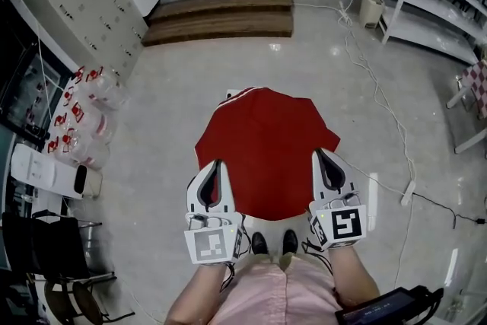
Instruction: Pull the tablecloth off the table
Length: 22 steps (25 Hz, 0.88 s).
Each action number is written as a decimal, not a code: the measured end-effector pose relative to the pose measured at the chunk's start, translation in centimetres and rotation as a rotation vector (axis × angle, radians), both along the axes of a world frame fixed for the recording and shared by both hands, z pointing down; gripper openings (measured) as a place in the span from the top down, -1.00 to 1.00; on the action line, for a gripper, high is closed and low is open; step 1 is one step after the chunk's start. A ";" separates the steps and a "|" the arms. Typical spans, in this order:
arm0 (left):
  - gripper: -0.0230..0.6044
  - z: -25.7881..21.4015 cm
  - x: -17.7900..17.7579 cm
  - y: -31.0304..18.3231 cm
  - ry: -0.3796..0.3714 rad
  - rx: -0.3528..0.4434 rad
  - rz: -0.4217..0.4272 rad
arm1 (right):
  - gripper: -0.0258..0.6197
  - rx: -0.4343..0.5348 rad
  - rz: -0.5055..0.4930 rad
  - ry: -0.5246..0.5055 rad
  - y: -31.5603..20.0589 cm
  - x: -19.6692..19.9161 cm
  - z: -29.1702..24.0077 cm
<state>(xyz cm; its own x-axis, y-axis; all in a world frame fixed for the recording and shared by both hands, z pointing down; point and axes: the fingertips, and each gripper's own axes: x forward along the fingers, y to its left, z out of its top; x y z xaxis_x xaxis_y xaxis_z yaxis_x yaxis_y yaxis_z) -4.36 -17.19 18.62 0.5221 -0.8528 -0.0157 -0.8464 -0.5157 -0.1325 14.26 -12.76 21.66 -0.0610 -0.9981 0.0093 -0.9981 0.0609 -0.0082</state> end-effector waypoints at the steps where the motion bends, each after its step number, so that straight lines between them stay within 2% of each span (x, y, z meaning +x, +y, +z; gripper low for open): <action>1: 0.84 -0.1 -0.3 -0.3 0.004 0.000 0.001 | 0.87 0.000 -0.002 0.004 -0.2 -0.5 -0.1; 15: 0.85 0.2 -1.8 -2.0 0.009 0.005 0.017 | 0.87 0.011 0.003 0.019 -2.2 -2.5 -0.3; 22: 0.84 1.5 -1.7 -2.6 0.001 -0.035 0.022 | 0.87 -0.026 0.007 0.012 -2.5 -2.4 0.9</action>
<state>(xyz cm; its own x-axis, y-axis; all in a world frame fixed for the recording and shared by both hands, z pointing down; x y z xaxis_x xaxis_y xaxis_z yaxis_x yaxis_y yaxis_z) -6.09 -19.77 20.14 0.5407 -0.8411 0.0138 -0.8349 -0.5386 -0.1132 11.86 -15.29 22.59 -0.0536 -0.9979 0.0361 -0.9986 0.0537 0.0019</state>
